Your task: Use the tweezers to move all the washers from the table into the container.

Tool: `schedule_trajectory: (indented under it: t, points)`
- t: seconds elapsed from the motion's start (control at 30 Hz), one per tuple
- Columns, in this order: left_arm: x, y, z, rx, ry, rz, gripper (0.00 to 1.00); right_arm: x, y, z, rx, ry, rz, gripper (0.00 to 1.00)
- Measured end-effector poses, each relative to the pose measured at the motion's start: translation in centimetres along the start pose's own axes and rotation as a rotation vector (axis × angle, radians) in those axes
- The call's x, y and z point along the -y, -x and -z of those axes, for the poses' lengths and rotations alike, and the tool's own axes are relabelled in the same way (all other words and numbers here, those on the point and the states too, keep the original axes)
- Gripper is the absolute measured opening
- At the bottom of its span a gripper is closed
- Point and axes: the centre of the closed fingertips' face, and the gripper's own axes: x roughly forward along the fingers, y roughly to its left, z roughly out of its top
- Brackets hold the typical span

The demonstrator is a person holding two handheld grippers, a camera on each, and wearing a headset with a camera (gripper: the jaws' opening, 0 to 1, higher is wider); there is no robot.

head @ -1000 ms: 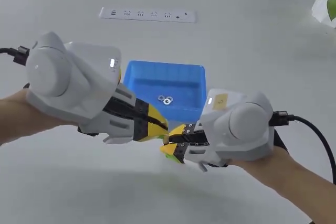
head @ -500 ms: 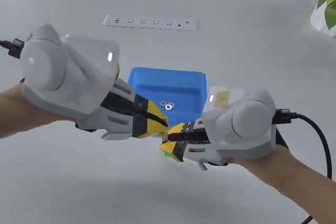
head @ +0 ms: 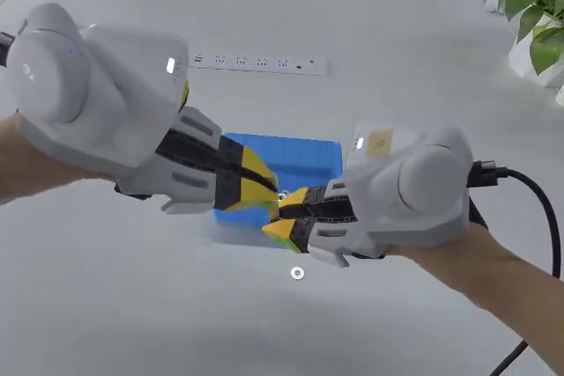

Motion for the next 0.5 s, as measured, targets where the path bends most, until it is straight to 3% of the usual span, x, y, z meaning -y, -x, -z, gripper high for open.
schedule_trajectory:
  t: [0.5]
  points:
    - [-2.5,0.4,-0.8,-0.002,-0.061,-0.003,0.06,2.9,0.1,-1.6,0.017,0.063,0.029,0.11]
